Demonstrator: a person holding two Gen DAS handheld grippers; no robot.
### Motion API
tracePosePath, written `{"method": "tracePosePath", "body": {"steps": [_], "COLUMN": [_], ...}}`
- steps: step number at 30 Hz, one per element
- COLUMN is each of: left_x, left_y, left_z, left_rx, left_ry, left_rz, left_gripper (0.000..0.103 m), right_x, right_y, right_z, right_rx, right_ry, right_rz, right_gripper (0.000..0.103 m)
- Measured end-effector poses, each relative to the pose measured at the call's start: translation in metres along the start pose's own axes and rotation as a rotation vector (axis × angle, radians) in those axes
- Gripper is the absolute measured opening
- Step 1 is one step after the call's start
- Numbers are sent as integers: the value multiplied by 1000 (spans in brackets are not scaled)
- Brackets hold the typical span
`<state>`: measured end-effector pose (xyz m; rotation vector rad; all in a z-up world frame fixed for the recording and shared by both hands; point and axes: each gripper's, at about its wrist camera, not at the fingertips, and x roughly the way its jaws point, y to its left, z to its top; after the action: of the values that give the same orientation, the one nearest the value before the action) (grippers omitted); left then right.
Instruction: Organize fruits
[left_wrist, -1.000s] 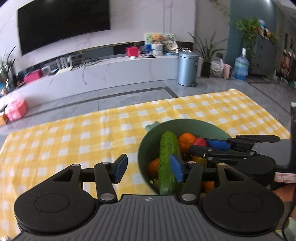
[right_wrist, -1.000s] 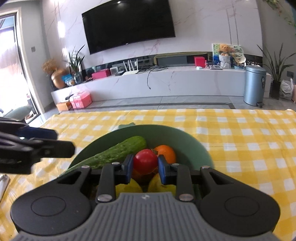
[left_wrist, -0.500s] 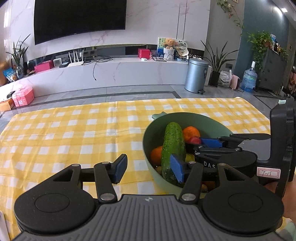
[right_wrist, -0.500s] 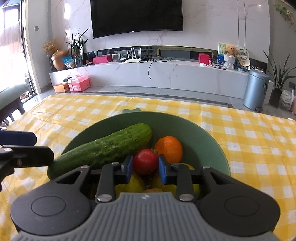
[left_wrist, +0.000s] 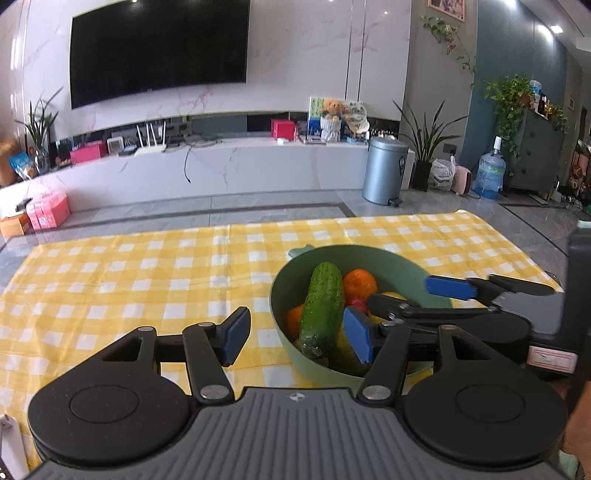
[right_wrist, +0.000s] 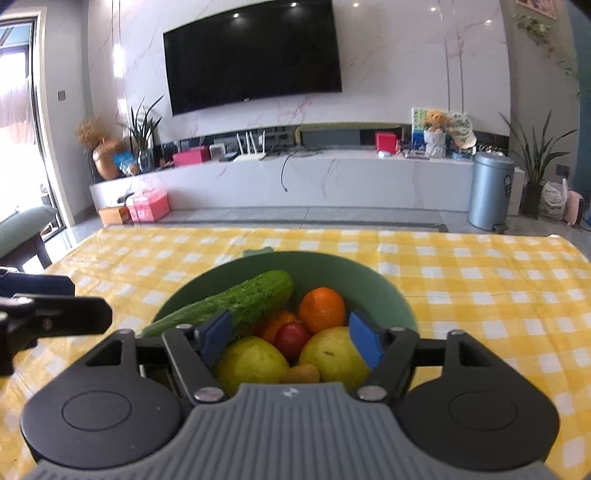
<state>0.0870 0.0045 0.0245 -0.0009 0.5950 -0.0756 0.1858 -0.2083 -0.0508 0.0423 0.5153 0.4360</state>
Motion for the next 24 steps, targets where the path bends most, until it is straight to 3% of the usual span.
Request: {"method": "tracePosePath", "body": {"steps": [5,16,19,24], "left_x": [-24,-65,-76,-88], "left_y": [-7,-21,-27,-37], "left_z": [-2,-26,-33,-45], "left_rx": [4,47,66,91], "left_ry": [-47,-130,-162,-188], "left_rz": [6,87,122,163], "left_gripper": [69,80,88,89], "right_x": [-41,-135,-160,-196], "right_y": [-3,13,19,28], "right_z": [-5,-26,-32,-35], "right_rx": [23,83,90,77], "right_ry": [-54,-110,-132,-163], "right_rz": [-22,-71,-87,-108], "right_gripper": [82,90,94,99]}}
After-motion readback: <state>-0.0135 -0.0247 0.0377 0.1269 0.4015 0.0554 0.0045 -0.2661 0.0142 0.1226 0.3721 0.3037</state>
